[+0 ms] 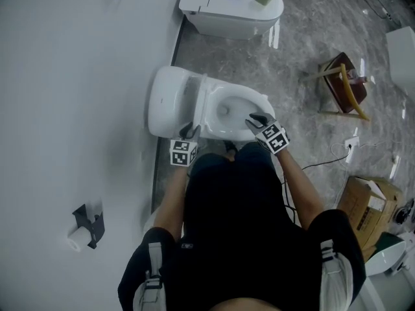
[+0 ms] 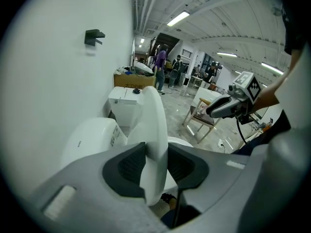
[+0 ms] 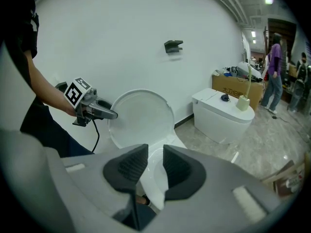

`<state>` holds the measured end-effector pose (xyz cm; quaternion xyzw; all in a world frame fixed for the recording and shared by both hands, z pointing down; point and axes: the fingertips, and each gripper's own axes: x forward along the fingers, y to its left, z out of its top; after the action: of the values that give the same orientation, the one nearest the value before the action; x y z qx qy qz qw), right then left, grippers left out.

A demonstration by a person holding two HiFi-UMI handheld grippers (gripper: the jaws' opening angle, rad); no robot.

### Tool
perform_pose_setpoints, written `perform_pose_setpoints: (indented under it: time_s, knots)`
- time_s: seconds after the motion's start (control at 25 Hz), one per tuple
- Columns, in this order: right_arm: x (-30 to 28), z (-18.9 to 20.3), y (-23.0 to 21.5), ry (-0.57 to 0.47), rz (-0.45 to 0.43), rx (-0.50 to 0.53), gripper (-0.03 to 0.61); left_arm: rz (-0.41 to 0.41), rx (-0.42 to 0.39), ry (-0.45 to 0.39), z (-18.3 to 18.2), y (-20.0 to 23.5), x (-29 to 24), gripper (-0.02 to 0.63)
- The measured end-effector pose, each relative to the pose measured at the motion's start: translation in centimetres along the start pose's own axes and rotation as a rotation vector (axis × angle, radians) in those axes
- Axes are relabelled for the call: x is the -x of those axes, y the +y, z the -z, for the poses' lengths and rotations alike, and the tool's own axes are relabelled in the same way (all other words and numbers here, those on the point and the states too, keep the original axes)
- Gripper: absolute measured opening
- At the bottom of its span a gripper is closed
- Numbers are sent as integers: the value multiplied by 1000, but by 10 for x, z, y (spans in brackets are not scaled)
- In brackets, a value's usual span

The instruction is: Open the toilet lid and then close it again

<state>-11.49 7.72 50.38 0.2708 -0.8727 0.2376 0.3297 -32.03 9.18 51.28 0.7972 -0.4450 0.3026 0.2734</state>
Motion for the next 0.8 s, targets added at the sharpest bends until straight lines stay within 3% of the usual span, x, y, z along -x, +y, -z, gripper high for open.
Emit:
perform_pose_setpoints:
  time_s: [0.2, 0.48, 0.8]
  knots:
    - [5, 5, 1, -8, -1, -13, 101, 53, -51, 9, 0, -28, -9, 134]
    - [11, 4, 21, 0, -36, 78, 101, 110, -102, 19, 2, -65, -21, 154]
    - [9, 1, 37, -36, -86, 4, 123, 139, -215, 52, 5, -108, -42, 169]
